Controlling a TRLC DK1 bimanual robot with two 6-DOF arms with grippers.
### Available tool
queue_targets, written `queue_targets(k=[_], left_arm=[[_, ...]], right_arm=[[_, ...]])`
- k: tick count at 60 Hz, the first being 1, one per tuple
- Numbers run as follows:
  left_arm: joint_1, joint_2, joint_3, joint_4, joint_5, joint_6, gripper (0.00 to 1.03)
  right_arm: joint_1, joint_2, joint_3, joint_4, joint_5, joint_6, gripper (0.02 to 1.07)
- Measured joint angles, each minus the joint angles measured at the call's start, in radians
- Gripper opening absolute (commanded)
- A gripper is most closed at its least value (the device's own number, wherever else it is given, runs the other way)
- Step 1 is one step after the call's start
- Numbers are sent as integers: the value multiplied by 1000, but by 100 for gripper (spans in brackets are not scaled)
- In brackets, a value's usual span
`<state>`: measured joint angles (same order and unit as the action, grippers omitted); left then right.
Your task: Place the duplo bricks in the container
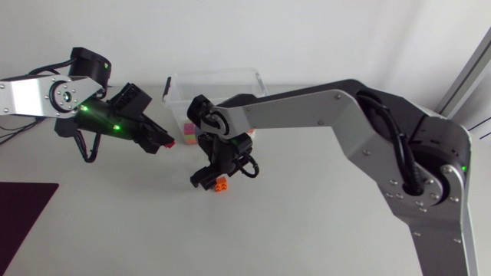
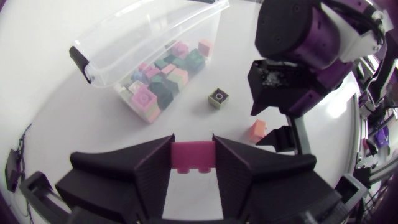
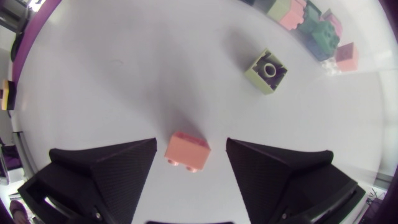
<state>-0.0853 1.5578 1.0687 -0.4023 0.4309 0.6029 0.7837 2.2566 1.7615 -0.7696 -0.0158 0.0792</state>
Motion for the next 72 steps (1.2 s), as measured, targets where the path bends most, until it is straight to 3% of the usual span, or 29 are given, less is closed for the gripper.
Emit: queue_targets(k=[13, 37, 49, 72], left_arm=[[9, -17, 10, 39, 29, -75, 10], [2, -3, 83, 303, 33, -298, 10], [-27, 62, 144, 345, 28, -364, 10], [-80, 184, 239, 432, -63, -431, 10]], right_arm=[[0, 22, 7, -1, 18, 4, 35], [-56, -24, -50, 37, 25, 3, 33], [-116, -137, -104, 51, 32, 3, 33], [-171, -291, -113, 74, 31, 3, 33]])
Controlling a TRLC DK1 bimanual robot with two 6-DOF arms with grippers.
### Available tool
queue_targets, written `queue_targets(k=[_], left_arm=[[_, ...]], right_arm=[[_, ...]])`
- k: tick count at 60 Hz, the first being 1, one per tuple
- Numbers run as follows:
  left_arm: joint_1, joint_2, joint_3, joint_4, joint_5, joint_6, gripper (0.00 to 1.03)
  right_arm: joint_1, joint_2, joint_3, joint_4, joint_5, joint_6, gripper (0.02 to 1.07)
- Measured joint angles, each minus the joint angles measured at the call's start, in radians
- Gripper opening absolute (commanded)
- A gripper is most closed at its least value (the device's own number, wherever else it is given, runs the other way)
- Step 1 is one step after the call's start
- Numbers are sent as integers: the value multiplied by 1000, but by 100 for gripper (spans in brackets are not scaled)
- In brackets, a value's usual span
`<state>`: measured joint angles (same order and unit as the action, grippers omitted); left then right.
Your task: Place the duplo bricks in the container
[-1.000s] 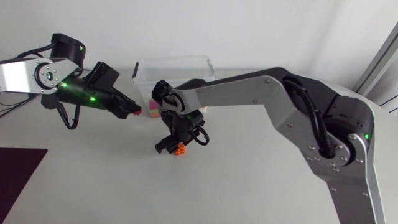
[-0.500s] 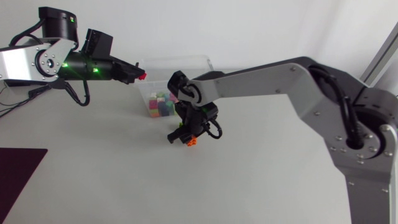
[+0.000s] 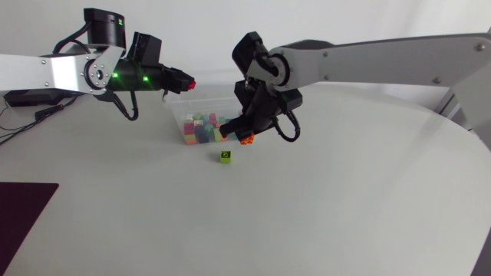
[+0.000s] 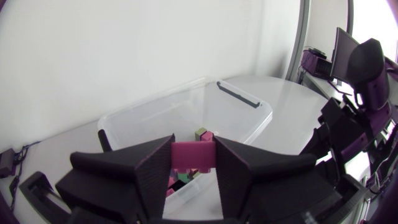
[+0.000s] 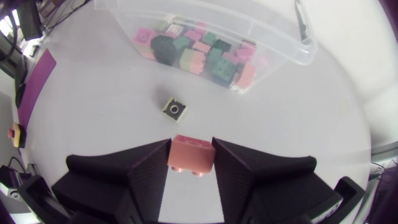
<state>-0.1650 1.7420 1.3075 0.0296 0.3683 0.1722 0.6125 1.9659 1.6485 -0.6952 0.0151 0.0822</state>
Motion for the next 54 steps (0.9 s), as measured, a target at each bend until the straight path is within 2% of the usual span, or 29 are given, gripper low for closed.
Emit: queue_targets(k=[16, 18, 21, 25, 33, 54], left_arm=[[-25, 81, 63, 42, -58, -24, 14], [-27, 93, 74, 48, -67, -32, 20], [-28, 107, 87, 55, -83, -42, 35], [-28, 121, 103, 58, -87, -46, 64], [-33, 142, 132, 59, -98, -50, 98], [-55, 88, 82, 66, -117, -65, 99]], right_arm=[[-35, -42, -1, 23, -7, 0, 33], [-40, -45, -1, 26, -10, 0, 33], [-46, -47, -1, 26, -11, 0, 33], [-54, -47, 1, 27, -14, 0, 33], [-64, -47, 20, 27, -18, -1, 33], [-65, -43, 129, 34, -22, -4, 33]])
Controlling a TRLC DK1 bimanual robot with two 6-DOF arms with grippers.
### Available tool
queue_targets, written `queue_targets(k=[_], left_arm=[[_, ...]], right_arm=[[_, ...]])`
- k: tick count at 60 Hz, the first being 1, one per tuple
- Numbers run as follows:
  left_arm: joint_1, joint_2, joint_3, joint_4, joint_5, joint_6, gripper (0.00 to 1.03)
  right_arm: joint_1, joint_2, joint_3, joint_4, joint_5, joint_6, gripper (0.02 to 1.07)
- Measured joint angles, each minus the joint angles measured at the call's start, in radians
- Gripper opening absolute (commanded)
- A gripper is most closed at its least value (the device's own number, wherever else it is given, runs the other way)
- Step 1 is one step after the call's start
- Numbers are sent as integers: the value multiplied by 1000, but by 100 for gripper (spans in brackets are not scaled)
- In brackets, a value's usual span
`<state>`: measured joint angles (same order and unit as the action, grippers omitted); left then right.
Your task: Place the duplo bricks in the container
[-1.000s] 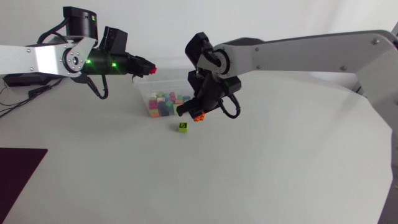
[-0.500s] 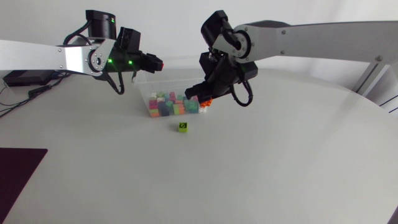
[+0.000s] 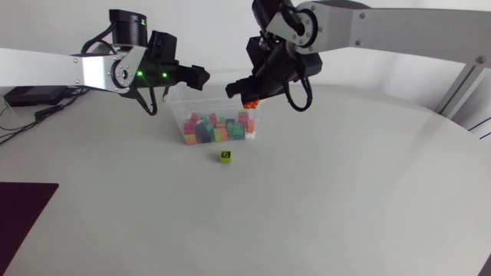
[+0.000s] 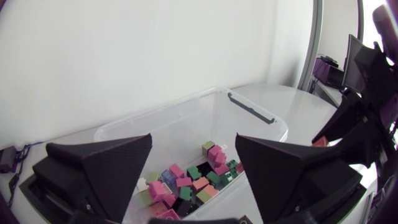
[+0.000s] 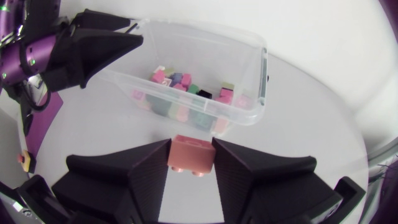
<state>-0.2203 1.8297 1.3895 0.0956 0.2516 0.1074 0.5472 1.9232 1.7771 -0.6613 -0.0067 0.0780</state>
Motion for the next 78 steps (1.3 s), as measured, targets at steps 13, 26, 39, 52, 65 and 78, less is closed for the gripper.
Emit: queue_targets(k=[13, 26, 39, 52, 65, 78], left_arm=[[1, -163, -112, -11, -1, 6, 99], [2, -307, -231, -64, -3, 37, 99], [7, -394, -351, -90, -3, 82, 99], [8, -441, -457, -90, -3, 105, 99], [8, -459, -481, -91, -3, 107, 99], [8, -468, -496, -94, -3, 107, 99]], right_arm=[[-14, 17, 57, 13, -8, -3, 33], [-25, 85, 138, 30, -17, -3, 33], [-26, 138, 196, 49, -19, -3, 33], [-26, 176, 270, 82, -19, -3, 33], [-26, 238, 338, 119, -11, -11, 33], [-25, 317, 430, 119, 3, -11, 33]])
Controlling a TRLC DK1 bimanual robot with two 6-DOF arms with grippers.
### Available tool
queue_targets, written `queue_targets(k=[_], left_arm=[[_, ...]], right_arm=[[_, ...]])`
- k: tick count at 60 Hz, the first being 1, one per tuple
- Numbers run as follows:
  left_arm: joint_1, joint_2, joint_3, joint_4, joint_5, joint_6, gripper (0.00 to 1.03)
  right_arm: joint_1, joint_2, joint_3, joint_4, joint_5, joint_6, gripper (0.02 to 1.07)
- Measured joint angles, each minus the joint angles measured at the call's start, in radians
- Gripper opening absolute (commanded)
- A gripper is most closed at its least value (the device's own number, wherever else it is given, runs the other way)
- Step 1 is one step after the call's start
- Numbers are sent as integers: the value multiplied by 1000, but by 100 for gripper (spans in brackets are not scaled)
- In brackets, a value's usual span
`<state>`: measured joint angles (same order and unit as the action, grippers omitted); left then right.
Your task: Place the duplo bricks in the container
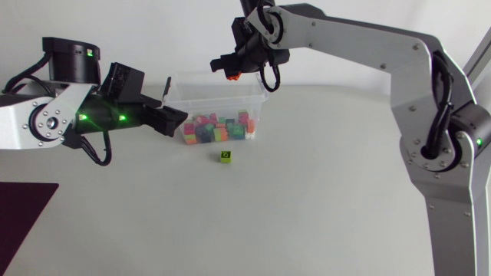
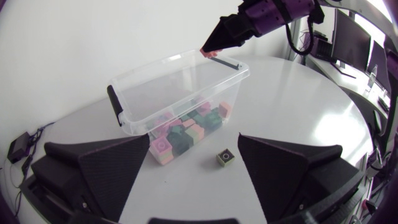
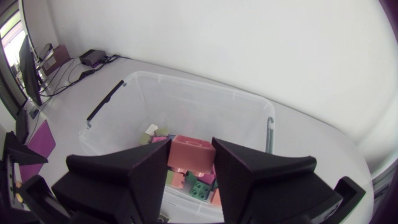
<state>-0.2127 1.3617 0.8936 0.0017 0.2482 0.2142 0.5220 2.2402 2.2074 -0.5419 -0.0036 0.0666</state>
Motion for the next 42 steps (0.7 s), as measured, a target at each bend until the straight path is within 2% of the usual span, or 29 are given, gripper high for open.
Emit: queue_targets(k=[11, 13, 15, 20, 21, 29, 32, 36, 38, 42], left_arm=[[0, -7, -10, -5, 0, 0, 99], [0, -9, -12, -6, 0, 0, 99], [0, -11, -12, -7, 0, 0, 99], [0, -16, -12, -9, 0, 0, 99], [0, -17, -12, -10, 0, 0, 99], [0, -23, -12, -20, 0, 0, 99], [0, -26, -12, -33, 0, 0, 99], [0, -28, -12, -50, 0, 1, 99], [0, -28, -12, -56, 0, 4, 99], [0, -28, -12, -57, 0, 4, 99]], right_arm=[[4, 19, 53, -8, 5, 0, 33], [6, 31, 85, -21, 6, 0, 37], [7, 42, 112, -35, 5, 0, 52], [10, 71, 183, -82, 8, -7, 102], [13, 79, 200, -93, 8, -8, 104], [14, 137, 335, -204, 9, -11, 103], [14, 176, 434, -318, 10, -11, 103], [14, 265, 664, -534, 17, -11, 103], [14, 287, 742, -602, 19, -11, 103], [10, 254, 716, -663, 2, -11, 103]])
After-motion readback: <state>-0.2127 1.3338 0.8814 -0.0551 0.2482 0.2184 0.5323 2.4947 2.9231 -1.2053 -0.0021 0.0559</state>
